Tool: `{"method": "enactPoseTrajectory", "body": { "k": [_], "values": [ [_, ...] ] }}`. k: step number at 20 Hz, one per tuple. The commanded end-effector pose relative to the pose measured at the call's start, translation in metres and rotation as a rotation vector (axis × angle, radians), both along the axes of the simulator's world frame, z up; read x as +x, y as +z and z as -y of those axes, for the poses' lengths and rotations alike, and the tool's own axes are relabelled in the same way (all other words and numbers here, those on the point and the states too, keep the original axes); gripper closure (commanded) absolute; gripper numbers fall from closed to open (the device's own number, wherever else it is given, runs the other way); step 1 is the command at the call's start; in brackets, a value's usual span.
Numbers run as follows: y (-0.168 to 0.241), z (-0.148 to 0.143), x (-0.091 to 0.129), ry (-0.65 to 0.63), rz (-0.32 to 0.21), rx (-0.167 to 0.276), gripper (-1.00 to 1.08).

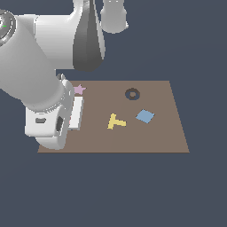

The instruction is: Insert a designated object into the corresponding slot on a board.

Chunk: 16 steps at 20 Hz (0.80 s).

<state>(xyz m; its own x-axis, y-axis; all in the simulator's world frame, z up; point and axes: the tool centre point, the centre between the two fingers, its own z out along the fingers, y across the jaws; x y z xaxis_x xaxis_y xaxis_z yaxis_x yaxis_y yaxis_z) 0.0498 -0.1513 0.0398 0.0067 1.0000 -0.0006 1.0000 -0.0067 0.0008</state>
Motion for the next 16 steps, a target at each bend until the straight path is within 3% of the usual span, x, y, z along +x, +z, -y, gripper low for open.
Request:
{"method": "enactPoseTrajectory", "body": {
  "k": [1, 16],
  "values": [
    [0.0003, -0.0011, 0.0042, 0.034, 0.0, 0.0, 1.08],
    [-0.0092, -0.003, 0.0083, 0.068, -0.001, -0.001, 1.08]
  ]
}}
